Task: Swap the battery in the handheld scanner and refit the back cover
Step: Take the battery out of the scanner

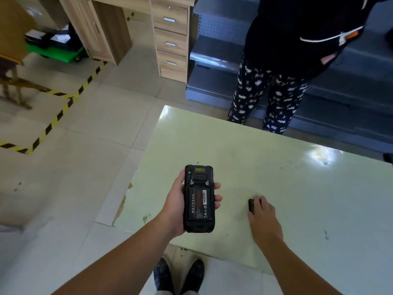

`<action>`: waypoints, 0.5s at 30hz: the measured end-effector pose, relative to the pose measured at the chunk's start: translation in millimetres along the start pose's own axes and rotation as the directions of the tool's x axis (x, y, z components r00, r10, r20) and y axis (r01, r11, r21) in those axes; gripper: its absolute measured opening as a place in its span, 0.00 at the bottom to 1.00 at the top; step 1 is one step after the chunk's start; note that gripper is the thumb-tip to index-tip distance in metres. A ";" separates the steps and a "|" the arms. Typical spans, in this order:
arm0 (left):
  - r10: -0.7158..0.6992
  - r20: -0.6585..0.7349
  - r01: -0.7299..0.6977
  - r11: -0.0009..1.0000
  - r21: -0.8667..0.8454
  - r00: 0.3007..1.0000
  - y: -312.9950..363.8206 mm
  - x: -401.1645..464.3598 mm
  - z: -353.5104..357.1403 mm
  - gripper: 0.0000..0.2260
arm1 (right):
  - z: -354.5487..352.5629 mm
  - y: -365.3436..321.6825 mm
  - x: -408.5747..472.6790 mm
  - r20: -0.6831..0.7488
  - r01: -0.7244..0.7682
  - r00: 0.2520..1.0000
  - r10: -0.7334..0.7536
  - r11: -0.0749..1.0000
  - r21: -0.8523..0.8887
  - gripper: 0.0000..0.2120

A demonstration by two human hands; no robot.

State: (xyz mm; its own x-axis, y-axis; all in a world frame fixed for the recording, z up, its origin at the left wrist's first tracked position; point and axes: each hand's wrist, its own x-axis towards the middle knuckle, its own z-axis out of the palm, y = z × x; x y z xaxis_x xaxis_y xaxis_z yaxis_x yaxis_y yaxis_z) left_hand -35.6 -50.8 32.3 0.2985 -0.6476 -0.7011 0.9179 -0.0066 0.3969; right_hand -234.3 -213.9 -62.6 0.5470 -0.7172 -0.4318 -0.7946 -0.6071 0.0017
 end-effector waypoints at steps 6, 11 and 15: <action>-0.009 -0.065 0.012 0.999 0.047 0.998 9.5 -9.6 -2.1 0.34 | -76.0 -53.1 -9.8 -0.293 0.183 0.953 -0.081 0.922 0.340 0.32; -0.058 -0.069 0.067 0.988 0.140 0.996 8.4 -25.9 0.1 0.32 | -134.4 -103.6 -66.9 -0.310 0.791 0.567 -0.763 0.609 -0.052 0.37; -0.082 -0.062 0.089 0.988 0.129 0.995 2.4 -40.5 6.6 0.30 | -134.7 -93.9 -76.5 -0.249 0.774 0.598 -0.762 0.630 -0.068 0.37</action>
State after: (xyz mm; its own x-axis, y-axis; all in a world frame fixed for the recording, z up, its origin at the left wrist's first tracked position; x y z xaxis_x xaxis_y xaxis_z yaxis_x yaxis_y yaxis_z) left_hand -47.2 -29.6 65.6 0.2381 -0.5964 -0.7666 0.8994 -0.1626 0.4058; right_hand -166.1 -148.2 91.8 0.9980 -0.0517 -0.0353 -0.0593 -0.9606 -0.2717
